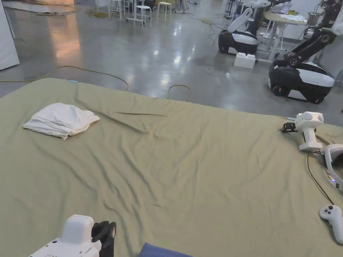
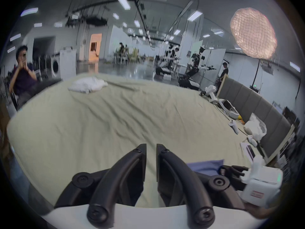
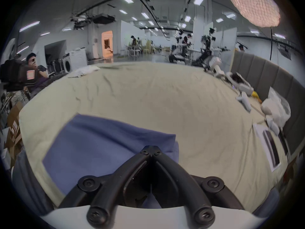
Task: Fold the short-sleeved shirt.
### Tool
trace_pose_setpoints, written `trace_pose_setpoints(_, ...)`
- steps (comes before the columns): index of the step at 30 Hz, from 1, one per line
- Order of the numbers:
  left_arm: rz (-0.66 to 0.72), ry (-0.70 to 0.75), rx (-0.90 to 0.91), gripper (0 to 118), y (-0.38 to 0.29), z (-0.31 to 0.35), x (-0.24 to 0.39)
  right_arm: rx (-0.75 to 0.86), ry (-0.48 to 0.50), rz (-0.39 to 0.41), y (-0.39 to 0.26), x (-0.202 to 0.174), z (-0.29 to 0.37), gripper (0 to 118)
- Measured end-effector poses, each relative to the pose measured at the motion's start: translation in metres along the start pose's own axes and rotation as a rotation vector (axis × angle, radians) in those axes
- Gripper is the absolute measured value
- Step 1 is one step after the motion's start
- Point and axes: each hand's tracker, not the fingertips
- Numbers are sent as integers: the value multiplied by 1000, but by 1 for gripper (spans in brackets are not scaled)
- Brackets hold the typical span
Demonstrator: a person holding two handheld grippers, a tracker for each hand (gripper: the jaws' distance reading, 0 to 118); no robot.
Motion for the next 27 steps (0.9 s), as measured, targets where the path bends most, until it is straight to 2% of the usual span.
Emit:
trace_pose_setpoints(1,25,-22,-42,30,-2,-4,-4,-14,4,-20,-4,2,-3,0)
trace_pose_setpoints(4,111,-150,-193,64,-3,-21,-21,35,-8,13,-7,-1,2,0)
trace_pose_setpoints(5,145,-211,-240,66,-4,-26,-23,31,-11,29,-6,-3,2,0)
trace_pose_setpoints(9,252,-311,-360,71,-7,-55,-39,31,-5,18,-4,0,5,0)
trace_pose_setpoints(17,499,-669,-693,72,-41,-125,-47,23,11,10,-3,4,6,0)
trace_pose_setpoints(19,524,-683,-744,73,-53,-138,-39,23,12,11,-3,3,7,0)
trace_pose_setpoints(21,521,-748,-693,72,-51,-129,-19,23,12,10,-4,5,4,0)
trace_pose_setpoints(24,514,-735,-675,72,-49,-123,0,24,12,10,-3,4,6,0)
trace_pose_setpoints(27,557,-722,-671,69,-51,-129,-10,31,13,15,-4,4,7,0)
